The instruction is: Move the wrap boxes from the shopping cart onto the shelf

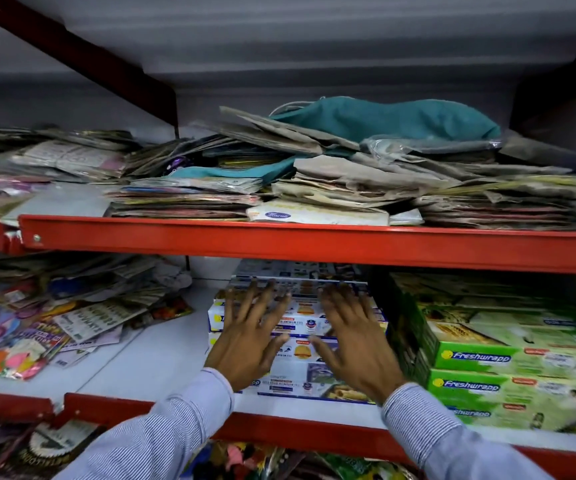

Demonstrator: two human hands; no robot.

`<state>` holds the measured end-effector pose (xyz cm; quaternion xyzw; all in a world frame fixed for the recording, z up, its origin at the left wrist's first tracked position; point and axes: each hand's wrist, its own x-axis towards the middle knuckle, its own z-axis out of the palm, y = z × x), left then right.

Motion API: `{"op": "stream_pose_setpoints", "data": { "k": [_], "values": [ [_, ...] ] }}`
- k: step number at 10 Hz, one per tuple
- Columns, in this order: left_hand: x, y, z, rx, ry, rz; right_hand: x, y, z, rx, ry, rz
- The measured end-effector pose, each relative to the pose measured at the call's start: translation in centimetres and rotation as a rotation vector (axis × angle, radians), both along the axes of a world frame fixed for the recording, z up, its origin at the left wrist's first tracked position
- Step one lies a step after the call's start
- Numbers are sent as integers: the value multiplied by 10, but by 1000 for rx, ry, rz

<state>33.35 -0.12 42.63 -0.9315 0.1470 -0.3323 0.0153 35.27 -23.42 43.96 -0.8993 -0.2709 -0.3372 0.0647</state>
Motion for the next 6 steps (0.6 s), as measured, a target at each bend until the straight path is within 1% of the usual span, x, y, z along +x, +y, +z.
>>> {"op": "stream_pose_setpoints", "data": {
  "k": [1,2,4,5,6],
  "values": [
    [5,6,-17,75,-78,75,5,14,-27,-58,-77,-48],
    [13,10,-24,89,-87,117,18,15,-38,-105,-136,-90],
    [28,17,-35,144,-153,104,42,13,-53,-136,-273,-119],
    [18,14,-24,176,-101,130,34,13,-45,-157,-212,-124],
    [6,8,-28,136,-199,82,21,12,-47,-48,-281,-56]
  ]
}}
